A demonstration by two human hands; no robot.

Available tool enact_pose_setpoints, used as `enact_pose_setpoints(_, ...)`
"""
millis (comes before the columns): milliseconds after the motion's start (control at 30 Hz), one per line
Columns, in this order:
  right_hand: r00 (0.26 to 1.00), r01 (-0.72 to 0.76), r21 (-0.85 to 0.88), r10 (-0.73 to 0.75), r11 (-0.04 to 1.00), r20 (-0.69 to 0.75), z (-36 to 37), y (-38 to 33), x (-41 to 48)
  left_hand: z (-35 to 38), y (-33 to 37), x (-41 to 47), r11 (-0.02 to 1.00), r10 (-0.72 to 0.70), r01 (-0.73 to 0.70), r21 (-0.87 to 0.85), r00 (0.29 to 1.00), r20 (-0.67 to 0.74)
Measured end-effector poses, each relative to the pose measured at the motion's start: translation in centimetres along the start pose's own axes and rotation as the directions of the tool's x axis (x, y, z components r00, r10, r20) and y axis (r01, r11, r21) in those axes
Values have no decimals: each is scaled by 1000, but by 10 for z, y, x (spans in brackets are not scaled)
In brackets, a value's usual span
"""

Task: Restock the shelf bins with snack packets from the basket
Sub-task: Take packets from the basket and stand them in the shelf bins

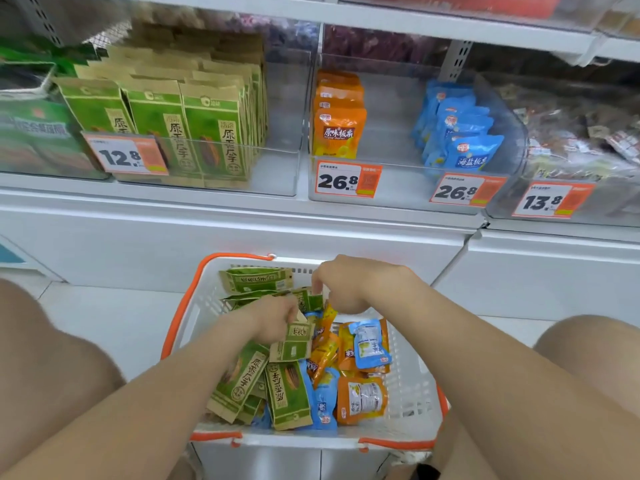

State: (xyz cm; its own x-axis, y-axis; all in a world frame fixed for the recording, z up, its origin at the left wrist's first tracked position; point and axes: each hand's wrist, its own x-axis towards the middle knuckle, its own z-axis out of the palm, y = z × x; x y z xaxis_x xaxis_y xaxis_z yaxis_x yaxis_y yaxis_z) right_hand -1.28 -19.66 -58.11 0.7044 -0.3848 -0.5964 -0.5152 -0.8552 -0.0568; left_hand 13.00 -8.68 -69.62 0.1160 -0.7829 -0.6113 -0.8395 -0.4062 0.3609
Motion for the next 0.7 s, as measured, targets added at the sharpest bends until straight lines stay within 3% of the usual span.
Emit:
enact_pose_setpoints(100, 1000, 5, -5, -5, 1000, 9, -1, 4, -2, -25, 5, -8, 881, -45, 7, -472, 997, -70)
enact_pose_setpoints(167, 999, -4, 31, 2, 1000, 48, 1, 9, -3, -42, 10, -14, 676, -124, 0, -737, 986, -114)
enact_pose_setpoints(200, 997, -12, 77, 6, 997, 74, 0, 11, -5, -49, 14, -18, 527, -157, 0, -850, 983, -98)
enact_pose_setpoints(300, 1000, 25, 267, -24, 963, -8, -3, 16, -3, -69, 23, -28, 97, -129, 20, -995, 992, 7)
enact_pose_setpoints(367, 988, 78, 394, -18, 916, -155, -5, 22, 0, -79, 26, -35, -63, -99, 15, -998, 995, 22)
enact_pose_setpoints(400, 981, 108, 482, -14, 869, -195, -7, 25, 0, -83, 26, -37, -63, -115, 2, -998, 993, 9)
enact_pose_setpoints(433, 979, 131, 598, -8, 791, -204, -10, 26, -1, -84, 25, -38, 0, -154, -22, -1000, 988, -21)
enact_pose_setpoints(500, 979, 179, 806, -24, 564, -201, -14, 25, -7, -85, 24, -43, 193, -200, -84, -978, 972, -123)
enact_pose_setpoints(567, 967, 241, 883, -24, 404, -254, -19, 21, -14, -85, 28, -48, 312, -103, -159, -937, 974, -200)
enact_pose_setpoints(633, 945, 310, 905, 13, 290, -327, -26, 17, -20, -82, 36, -56, 294, 18, -251, -922, 966, -257)
enact_pose_setpoints(700, 923, 364, 907, 51, 213, -382, -33, 14, -23, -83, 42, -63, 258, 39, -362, -896, 930, -365)
